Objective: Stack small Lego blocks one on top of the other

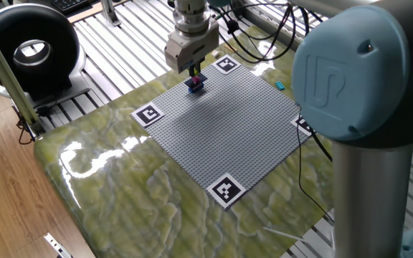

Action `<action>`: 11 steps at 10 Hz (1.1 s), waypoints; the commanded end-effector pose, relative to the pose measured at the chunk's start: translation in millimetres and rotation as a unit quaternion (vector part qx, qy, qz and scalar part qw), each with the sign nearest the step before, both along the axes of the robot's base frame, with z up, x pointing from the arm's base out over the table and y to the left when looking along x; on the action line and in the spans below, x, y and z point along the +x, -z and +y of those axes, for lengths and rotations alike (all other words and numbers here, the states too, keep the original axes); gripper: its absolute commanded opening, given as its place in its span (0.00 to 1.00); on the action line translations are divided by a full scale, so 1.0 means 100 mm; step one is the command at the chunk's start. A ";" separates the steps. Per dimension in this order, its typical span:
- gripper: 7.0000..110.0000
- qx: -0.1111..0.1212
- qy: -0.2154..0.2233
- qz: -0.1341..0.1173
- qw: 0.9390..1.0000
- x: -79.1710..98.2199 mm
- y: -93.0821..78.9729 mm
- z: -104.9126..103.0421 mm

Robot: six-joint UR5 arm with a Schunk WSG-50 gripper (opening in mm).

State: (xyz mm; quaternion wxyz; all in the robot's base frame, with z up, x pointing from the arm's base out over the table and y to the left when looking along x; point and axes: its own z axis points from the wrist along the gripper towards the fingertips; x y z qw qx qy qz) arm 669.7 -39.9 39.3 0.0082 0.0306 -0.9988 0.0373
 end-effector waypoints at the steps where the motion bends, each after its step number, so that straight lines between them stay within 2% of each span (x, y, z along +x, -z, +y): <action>1: 0.00 -0.003 -0.006 -0.002 1.000 -0.01 0.03 -0.01; 6: 0.00 0.010 -0.001 -0.007 1.000 0.04 0.03 0.03; 11: 0.00 0.009 -0.001 -0.008 1.000 0.05 0.04 0.00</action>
